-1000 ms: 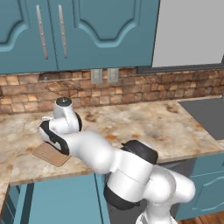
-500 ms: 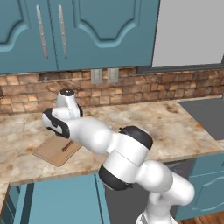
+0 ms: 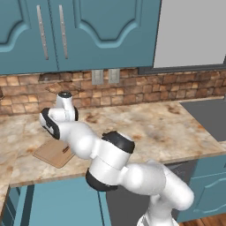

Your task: Open the drawer on the left and place the cutting tools on the cutting board.

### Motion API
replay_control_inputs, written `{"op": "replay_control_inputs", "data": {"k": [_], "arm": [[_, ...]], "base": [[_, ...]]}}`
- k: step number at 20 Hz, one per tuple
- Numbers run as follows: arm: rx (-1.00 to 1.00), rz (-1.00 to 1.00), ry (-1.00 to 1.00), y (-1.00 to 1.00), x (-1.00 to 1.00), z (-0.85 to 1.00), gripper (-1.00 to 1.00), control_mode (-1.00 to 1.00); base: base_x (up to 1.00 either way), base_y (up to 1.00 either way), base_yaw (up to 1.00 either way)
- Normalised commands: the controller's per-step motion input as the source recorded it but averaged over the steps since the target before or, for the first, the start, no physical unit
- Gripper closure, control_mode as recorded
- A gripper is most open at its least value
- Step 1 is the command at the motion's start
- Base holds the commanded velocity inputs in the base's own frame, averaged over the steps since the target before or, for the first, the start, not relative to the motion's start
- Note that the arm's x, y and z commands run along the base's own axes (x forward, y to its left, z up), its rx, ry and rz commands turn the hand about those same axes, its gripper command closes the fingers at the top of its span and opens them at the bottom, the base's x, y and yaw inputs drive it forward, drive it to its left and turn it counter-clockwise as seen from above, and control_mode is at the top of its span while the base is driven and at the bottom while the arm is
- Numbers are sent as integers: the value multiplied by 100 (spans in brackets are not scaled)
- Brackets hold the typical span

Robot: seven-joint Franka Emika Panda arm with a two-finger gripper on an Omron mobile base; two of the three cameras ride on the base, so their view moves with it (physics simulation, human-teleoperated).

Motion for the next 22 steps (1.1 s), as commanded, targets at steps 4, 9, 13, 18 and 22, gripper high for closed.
{"op": "replay_control_inputs", "data": {"k": [4, 9, 13, 18, 22], "arm": [[0, 0, 8, 22, 31, -28, 100, -100], [-1, 0, 5, 20, 14, -25, 100, -100], [-5, 0, 0, 3, -43, -12, 100, -100], [0, 0, 1, 0, -21, -5, 100, -100], [-1, -1, -2, -13, -56, -24, 100, -100]], "base": [[0, 0, 0], [0, 0, 0], [0, 0, 0], [0, 0, 0], [0, 0, 0]]}}
